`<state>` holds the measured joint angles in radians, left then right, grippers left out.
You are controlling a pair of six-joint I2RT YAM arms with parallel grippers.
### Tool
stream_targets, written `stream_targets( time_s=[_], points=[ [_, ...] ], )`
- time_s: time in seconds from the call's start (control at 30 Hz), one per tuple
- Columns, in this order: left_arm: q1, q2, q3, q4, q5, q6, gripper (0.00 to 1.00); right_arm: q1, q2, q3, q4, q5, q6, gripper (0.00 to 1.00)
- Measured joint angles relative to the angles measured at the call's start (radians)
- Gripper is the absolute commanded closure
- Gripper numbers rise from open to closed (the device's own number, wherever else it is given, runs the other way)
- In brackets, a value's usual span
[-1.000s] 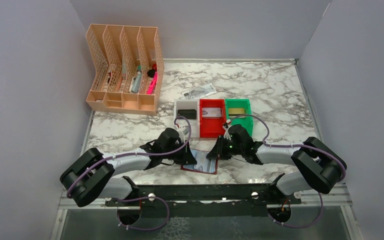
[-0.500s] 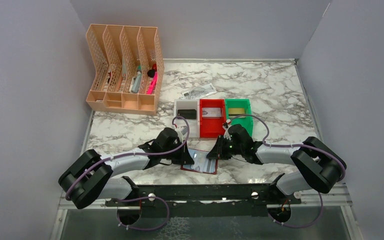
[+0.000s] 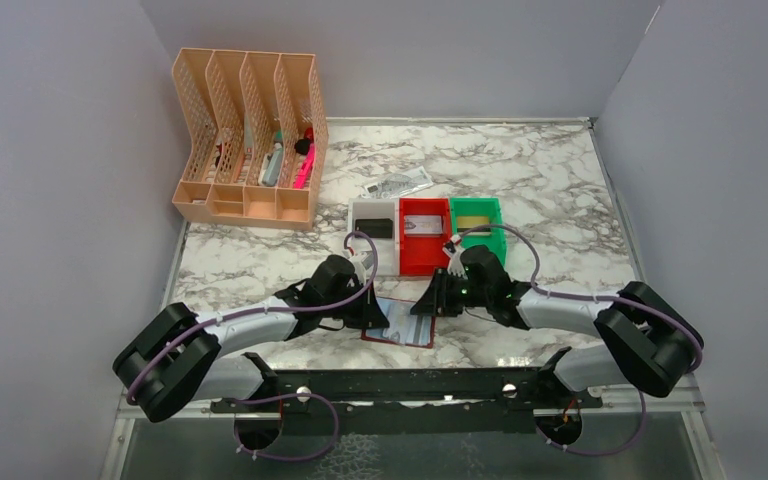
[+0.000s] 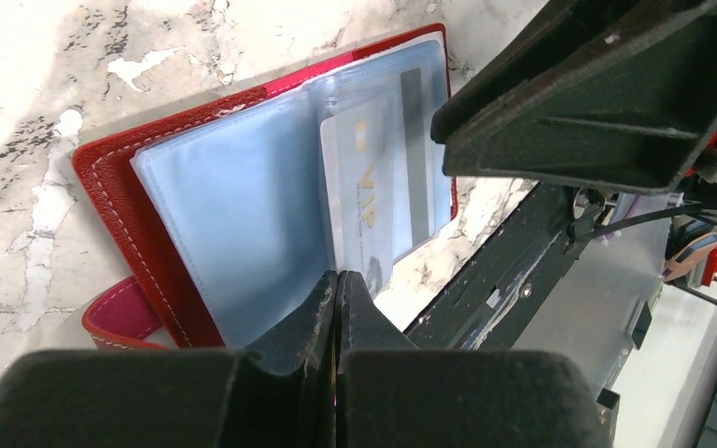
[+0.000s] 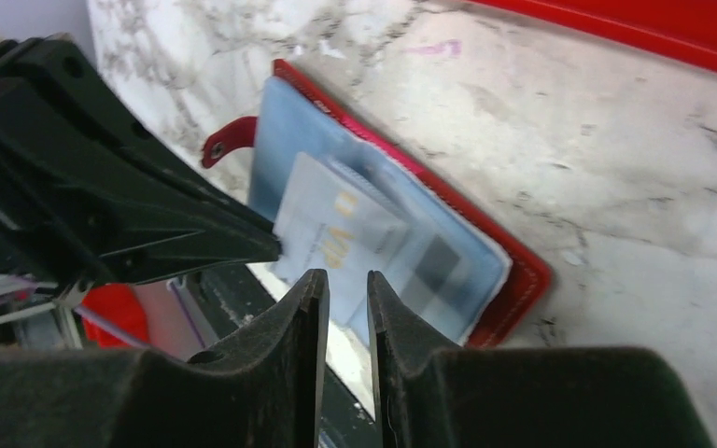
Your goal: Take the credit cards out of the card holder
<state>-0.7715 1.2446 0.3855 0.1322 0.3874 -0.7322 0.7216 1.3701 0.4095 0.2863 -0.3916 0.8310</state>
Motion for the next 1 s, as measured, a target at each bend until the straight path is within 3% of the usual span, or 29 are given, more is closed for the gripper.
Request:
stream_targets(
  time_s=[0.23, 0.43, 0.73, 1.0],
  points=[
    [0.0, -0.003, 0.0, 0.0, -0.001, -0.009, 0.98, 0.019, 0.035, 0.045, 0.016, -0.063, -0.006, 0.72],
    [0.0, -0.003, 0.0, 0.001, -0.002, -0.011, 0.95, 0.02, 0.134, 0.045, 0.028, -0.056, 0.013, 0.72],
    [0.0, -0.025, -0.002, 0.001, -0.003, -0.011, 0.9, 0.024, 0.134, 0.045, 0.033, -0.014, 0.046, 0.74],
    [0.0, -0.019, -0.008, 0.026, 0.006, -0.016, 0.97, 0.025, 0.133, 0.042, 0.035, -0.006, 0.053, 0.74]
  ],
)
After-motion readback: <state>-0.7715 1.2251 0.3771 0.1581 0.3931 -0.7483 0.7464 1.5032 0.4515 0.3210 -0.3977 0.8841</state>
